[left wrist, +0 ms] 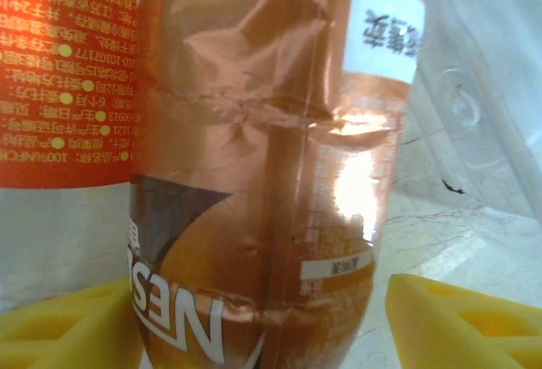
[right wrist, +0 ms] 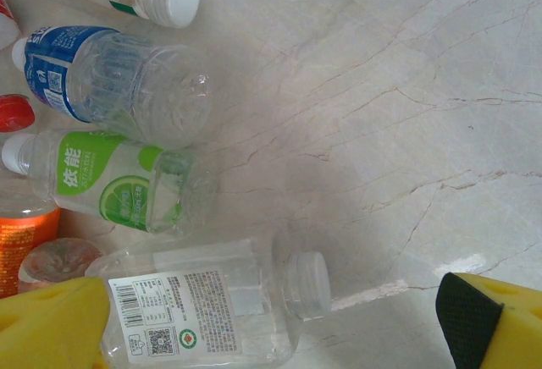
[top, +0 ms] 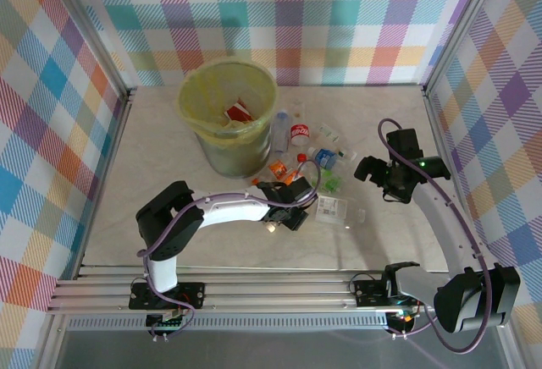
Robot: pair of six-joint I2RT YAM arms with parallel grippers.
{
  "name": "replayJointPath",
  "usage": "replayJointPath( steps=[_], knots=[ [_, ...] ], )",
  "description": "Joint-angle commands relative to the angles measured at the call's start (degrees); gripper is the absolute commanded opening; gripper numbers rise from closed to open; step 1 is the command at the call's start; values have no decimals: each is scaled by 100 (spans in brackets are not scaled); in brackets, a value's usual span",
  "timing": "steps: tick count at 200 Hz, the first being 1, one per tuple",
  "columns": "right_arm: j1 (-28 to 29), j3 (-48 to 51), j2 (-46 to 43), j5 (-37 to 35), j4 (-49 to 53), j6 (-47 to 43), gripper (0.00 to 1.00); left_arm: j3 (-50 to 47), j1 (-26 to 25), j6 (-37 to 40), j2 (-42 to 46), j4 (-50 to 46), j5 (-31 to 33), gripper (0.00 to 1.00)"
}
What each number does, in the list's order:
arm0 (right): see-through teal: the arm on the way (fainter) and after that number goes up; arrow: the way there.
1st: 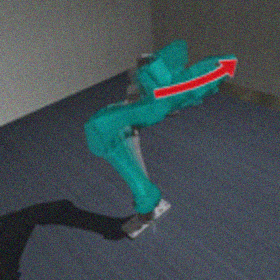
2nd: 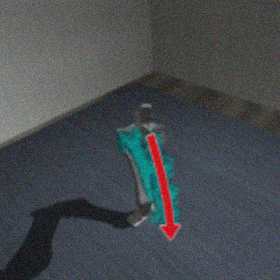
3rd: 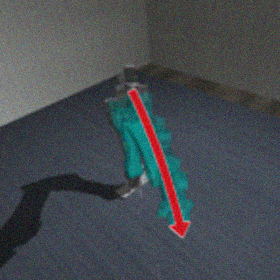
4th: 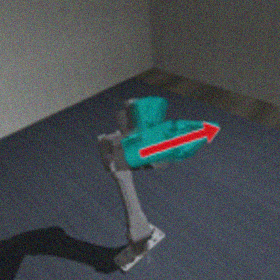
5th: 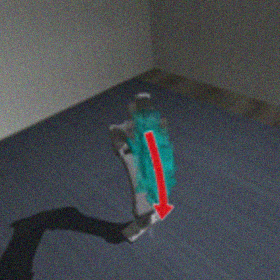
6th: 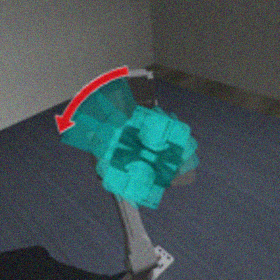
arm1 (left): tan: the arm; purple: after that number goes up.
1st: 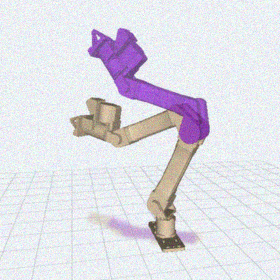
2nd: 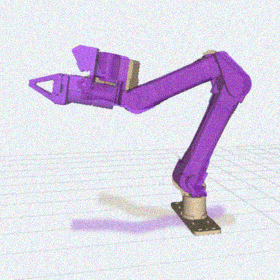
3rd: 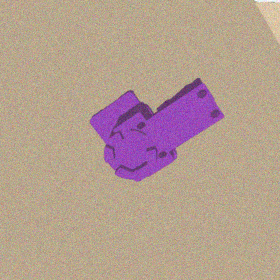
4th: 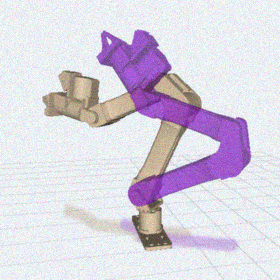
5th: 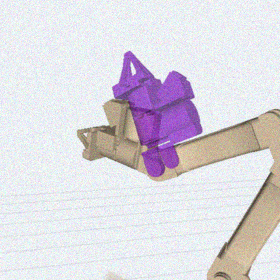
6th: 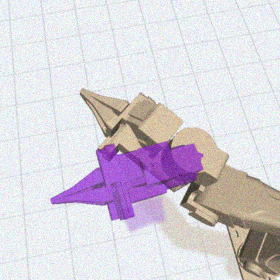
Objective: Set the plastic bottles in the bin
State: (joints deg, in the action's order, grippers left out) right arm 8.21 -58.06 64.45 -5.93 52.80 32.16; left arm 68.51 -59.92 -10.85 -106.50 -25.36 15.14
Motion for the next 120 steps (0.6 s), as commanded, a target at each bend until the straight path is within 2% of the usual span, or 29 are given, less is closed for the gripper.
replayJointPath(
  steps=[1,23,53,120],
  knots=[
    [-42,-16,-116,-22,102,-70,100,162,-46,-2,-123,-111,119,68],
    [-43,14,-134,-22,90,-61,100,201,-46,13,-173,-124,139,66],
    [-46,23,-173,-40,103,-71,100,259,-46,13,-161,-231,236,52],
    [-43,6,-383,218,46,-308,100,388,-96,-22,841,-719,172,40]
  ],
)
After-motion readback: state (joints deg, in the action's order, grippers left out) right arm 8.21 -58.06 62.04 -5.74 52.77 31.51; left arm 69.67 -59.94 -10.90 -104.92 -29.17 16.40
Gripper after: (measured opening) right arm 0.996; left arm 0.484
